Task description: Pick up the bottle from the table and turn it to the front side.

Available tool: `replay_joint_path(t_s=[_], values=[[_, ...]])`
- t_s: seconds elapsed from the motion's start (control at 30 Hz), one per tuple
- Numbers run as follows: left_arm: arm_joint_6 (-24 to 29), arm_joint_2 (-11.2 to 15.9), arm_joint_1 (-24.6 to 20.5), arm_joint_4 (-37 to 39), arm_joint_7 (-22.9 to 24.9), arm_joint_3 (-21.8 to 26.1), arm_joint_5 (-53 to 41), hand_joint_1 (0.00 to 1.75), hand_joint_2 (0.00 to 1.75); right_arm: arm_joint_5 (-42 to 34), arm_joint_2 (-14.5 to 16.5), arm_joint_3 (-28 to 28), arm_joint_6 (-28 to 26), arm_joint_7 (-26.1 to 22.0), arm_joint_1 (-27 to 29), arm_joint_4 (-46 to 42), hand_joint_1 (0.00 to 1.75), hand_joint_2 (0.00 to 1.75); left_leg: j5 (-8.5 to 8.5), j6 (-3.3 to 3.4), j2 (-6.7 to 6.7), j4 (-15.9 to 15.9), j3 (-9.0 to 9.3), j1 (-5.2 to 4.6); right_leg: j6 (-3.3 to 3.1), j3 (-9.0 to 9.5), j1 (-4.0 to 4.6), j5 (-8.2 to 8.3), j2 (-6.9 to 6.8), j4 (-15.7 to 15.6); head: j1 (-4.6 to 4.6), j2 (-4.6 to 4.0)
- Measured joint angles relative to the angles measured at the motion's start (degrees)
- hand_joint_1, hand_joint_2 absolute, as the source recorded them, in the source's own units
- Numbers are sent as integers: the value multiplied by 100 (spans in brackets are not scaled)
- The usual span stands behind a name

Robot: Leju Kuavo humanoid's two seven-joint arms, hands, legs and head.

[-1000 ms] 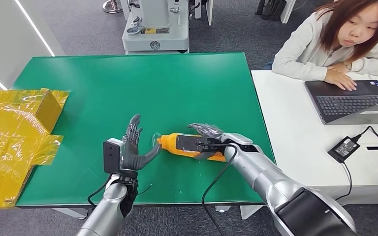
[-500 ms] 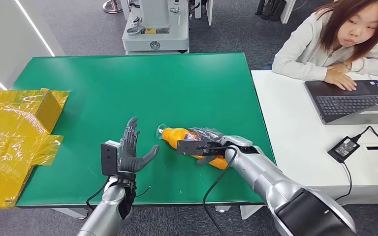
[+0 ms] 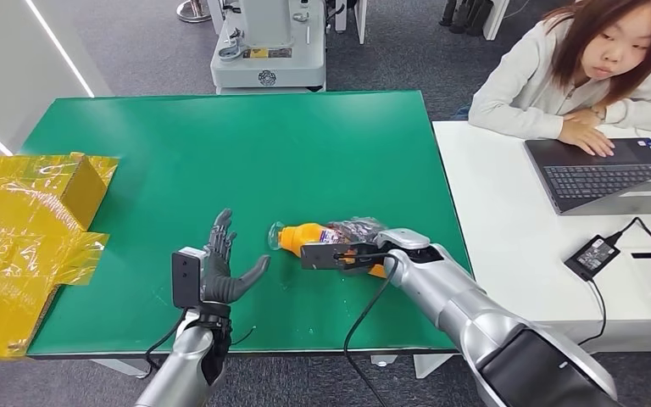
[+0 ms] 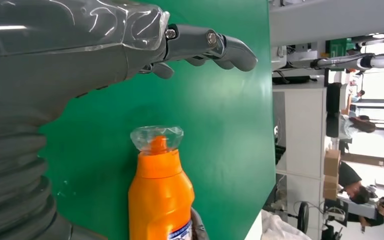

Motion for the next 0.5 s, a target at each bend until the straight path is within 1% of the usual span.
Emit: replay_joint_path(t_s=[0.13,0.23,0.37,0.5], values=[[4,16,47,-94,34,43,-45,0,175,-101,-132,52,-152,5,48,-337,175,175,0,0,0,0,-1,0,0,-1,0,0,-1,0,0,0],[22,22,58,-140,34,84,-114,0,175,-274,-239,68,-374,-107,143,-575,175,175,0,0,0,0,-1,0,0,-1,0,0,-1,-1,0,0],[127,38,84,-200,0,115,-241,0,175,-635,-417,-16,-797,-411,458,-998,175,175,-1,0,-2,0,-2,0,0,-1,0,-1,-2,-2,0,0],[255,65,168,-303,-30,180,-343,0,175,-1172,-594,-399,-1268,-900,1060,-1587,175,175,-4,0,-4,-1,-4,0,0,-2,0,-2,-3,-4,0,0]])
